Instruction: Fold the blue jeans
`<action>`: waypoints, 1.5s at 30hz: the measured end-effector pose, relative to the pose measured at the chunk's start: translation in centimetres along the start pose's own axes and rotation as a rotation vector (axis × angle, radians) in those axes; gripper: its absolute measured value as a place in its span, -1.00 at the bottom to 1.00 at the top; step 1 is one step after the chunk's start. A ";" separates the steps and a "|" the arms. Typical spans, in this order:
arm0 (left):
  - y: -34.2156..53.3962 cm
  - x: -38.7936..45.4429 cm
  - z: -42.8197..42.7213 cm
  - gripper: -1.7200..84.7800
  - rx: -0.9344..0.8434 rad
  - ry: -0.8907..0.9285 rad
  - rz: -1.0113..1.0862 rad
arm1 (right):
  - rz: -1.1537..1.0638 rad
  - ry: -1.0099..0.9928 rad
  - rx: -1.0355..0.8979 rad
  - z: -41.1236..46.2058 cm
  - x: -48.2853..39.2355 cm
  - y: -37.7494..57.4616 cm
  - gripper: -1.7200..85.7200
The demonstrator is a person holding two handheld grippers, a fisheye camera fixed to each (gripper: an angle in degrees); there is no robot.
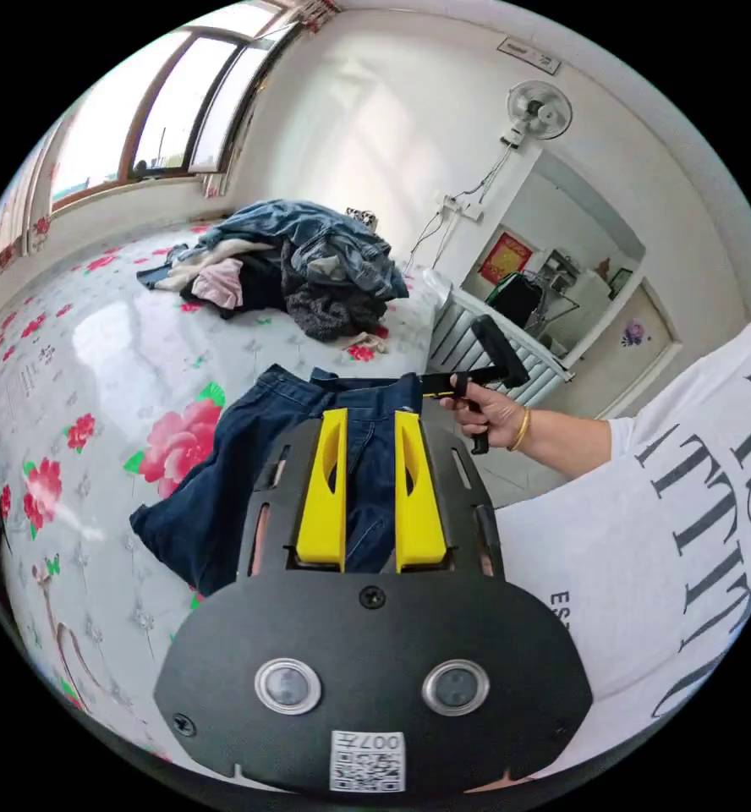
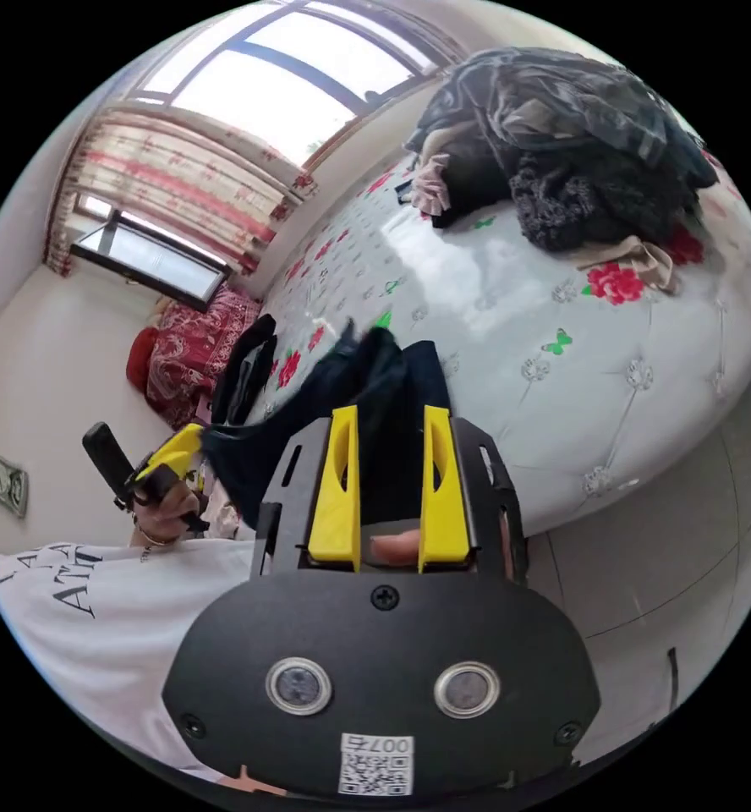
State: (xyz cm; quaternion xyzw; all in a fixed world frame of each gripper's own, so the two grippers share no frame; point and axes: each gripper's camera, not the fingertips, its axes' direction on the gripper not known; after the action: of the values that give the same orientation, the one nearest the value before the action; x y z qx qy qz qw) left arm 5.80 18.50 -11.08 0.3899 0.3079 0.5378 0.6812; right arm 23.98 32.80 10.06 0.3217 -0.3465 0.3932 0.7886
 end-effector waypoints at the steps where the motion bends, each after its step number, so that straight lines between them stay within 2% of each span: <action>1: 0.4 -0.6 0.5 -0.76 -0.023 -0.011 -0.017 | 0.021 -0.030 0.015 -0.4 1.7 0.2 -0.71; 4: 4.0 -5.3 0.7 -0.73 -0.047 -0.086 -0.155 | 0.073 -0.056 -0.011 -0.2 5.4 0.1 -0.68; 9: 13.4 -16.4 0.5 -0.67 0.001 -0.009 -0.617 | 0.114 -0.064 -0.136 2.3 9.9 -2.1 -0.62; 11: 15.2 -18.8 1.7 -0.64 0.000 0.014 -0.692 | 0.113 -0.074 -0.229 4.1 11.9 -3.8 -0.61; 14: 15.5 -21.6 5.4 -0.57 -0.055 0.120 -0.719 | 0.067 -0.051 -0.289 5.5 13.0 -5.9 -0.62; 16: 15.0 -23.1 8.3 -0.55 -0.099 0.200 -0.725 | 0.048 -0.162 -0.413 7.6 13.3 -7.1 -0.64; 18: 14.3 -24.8 11.5 -0.54 -0.143 0.249 -0.741 | 0.034 -0.124 -0.454 8.8 12.9 -8.2 -0.65; 20: 13.6 -26.1 12.4 -0.61 -0.177 0.215 -0.712 | -0.049 0.008 -0.511 10.2 11.7 -9.2 -0.70; 23: 12.8 -28.4 12.3 -0.80 -0.187 0.277 -0.664 | -0.074 0.024 -0.562 11.3 10.7 -10.8 -0.79; 27: 11.1 -31.8 8.6 -0.85 -0.058 0.362 -0.609 | -0.081 -0.126 -0.515 10.9 8.2 -13.8 -0.85; 34: 10.9 -37.4 -1.9 -0.85 0.095 0.268 -0.529 | -0.234 -0.214 -0.508 15.2 -1.2 -19.7 -0.90; 42: 22.9 -41.9 -19.2 -0.85 0.308 0.090 -0.642 | -0.382 -0.437 -0.607 26.4 -14.4 -21.7 -0.91; 45: 27.4 -42.0 -22.8 -0.85 0.364 0.020 -0.713 | -0.445 -0.471 -0.683 31.4 -19.7 -20.9 -0.91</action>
State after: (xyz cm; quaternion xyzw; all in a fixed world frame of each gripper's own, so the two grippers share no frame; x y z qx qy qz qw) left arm -36.55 -14.58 1.07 0.3678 0.5206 0.2080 0.7419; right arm 23.46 -9.61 6.76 0.1907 -0.5482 -0.0056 0.8143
